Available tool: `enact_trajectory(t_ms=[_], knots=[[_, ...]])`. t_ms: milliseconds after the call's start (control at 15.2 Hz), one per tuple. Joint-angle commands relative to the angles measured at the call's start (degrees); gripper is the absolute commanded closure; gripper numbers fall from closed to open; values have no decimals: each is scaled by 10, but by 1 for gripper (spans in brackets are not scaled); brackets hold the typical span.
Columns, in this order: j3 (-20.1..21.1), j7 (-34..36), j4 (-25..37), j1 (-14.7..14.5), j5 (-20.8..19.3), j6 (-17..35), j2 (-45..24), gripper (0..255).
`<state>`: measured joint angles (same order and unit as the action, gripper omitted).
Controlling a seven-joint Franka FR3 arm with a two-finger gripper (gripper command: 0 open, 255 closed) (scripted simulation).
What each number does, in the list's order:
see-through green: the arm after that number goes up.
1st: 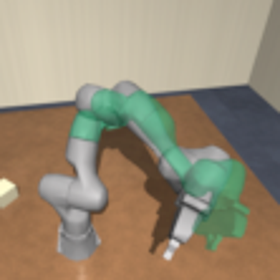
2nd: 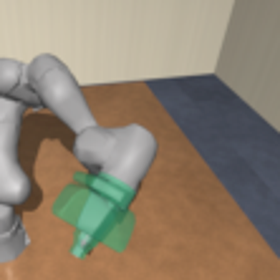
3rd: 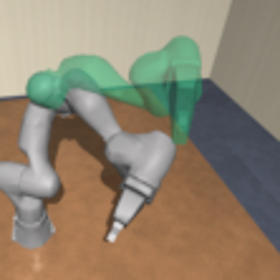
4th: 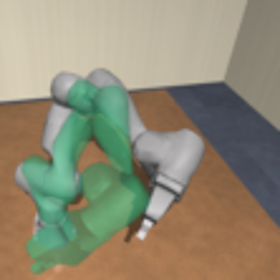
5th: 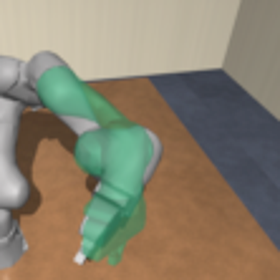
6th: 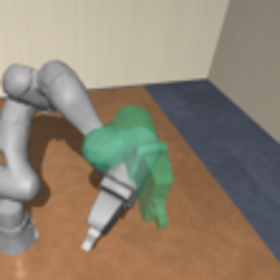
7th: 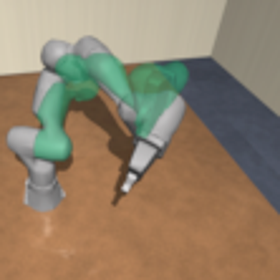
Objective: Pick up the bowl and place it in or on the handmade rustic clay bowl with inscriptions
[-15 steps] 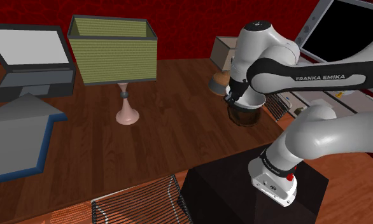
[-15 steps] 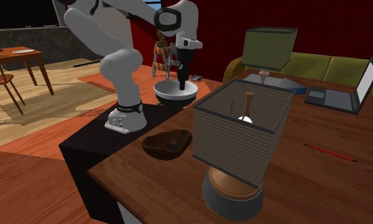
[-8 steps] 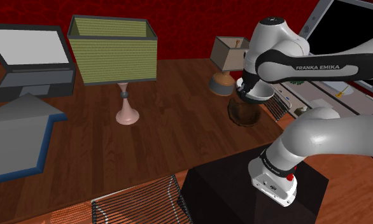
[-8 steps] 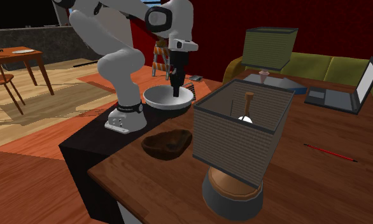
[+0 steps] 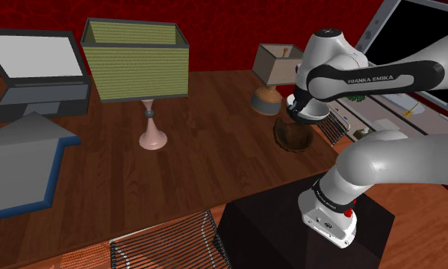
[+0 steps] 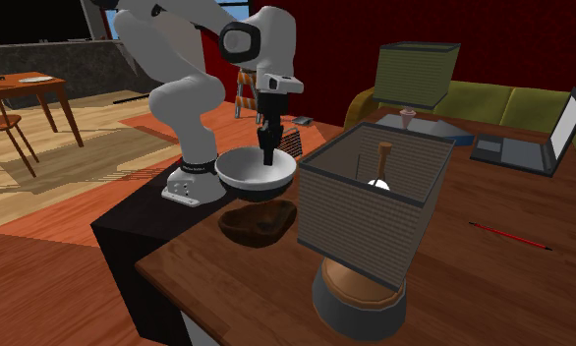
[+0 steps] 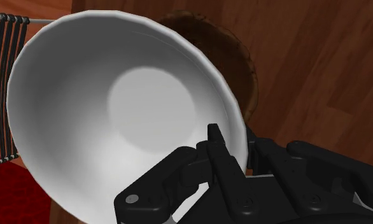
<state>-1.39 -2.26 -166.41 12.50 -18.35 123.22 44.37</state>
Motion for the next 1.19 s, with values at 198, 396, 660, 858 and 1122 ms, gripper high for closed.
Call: enact_trajectory(t_ms=[198,396,660,858,1122], knots=[[0,14,-24,7,-12,52,-28,255],[1,23,-37,12,-20,85,-49,255],[3,35,-49,19,-31,123,-76,255],[3,35,-49,19,-31,123,-76,255],[3,35,-49,19,-31,123,-76,255]])
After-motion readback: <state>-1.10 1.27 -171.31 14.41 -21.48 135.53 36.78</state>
